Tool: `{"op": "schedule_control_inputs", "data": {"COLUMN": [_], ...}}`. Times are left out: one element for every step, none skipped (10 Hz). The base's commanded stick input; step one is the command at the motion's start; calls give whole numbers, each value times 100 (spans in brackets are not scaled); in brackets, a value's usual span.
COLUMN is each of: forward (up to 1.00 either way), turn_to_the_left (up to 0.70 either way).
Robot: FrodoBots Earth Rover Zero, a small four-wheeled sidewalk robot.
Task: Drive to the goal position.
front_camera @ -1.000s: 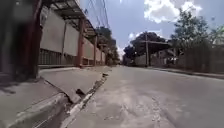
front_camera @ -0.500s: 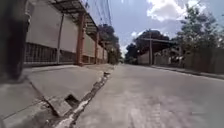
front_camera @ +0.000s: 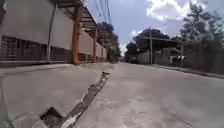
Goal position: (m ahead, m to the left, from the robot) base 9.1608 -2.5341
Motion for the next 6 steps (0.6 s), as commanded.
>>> {"op": "schedule_control_inputs", "data": {"forward": [100,100,100,100,100,100], "turn_to_the_left": [0,0,0,-6,-10,-9]}}
